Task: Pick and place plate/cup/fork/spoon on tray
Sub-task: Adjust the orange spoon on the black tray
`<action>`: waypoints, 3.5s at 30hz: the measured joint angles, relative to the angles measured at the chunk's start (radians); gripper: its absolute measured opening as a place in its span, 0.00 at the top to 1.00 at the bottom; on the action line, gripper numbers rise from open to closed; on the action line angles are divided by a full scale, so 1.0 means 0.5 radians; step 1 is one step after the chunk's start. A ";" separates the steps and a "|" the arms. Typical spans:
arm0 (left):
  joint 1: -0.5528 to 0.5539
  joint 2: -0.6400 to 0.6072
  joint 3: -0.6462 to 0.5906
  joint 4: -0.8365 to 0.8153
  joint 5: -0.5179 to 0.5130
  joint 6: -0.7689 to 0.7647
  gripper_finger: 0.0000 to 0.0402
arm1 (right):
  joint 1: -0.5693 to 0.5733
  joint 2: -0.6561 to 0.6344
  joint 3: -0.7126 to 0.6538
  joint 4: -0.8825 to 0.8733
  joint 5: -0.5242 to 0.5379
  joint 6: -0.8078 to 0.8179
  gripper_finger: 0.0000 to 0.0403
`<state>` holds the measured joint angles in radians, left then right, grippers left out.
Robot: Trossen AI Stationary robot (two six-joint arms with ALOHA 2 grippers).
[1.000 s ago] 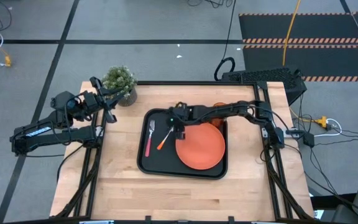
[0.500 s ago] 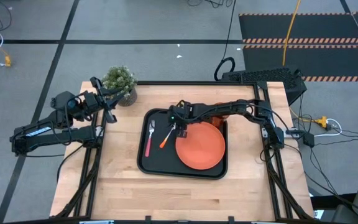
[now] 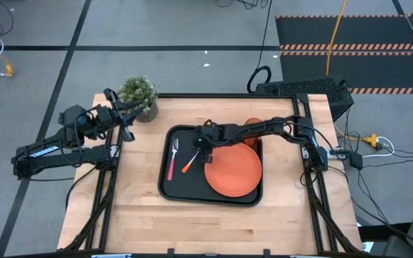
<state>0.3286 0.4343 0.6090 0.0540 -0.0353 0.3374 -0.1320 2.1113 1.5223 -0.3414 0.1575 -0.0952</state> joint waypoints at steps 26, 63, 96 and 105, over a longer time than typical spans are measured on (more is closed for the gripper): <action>0.000 0.001 0.000 -0.014 0.000 -0.002 0.80 | -0.027 -0.182 -0.001 -0.348 0.082 0.212 0.97; 0.000 0.001 0.000 -0.016 0.000 -0.002 0.80 | 0.017 -0.069 -0.001 -0.301 -0.066 0.177 1.00; 0.000 0.001 0.000 -0.014 0.000 -0.001 0.80 | -0.041 0.004 -0.001 -0.207 -0.163 0.212 1.00; 0.000 0.001 0.000 -0.012 0.000 -0.001 0.80 | -0.055 0.018 -0.001 -0.010 -0.167 0.190 1.00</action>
<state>0.3286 0.4347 0.6090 0.0479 -0.0353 0.3370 -0.1597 2.1204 1.5216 -0.3463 0.0738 -0.0003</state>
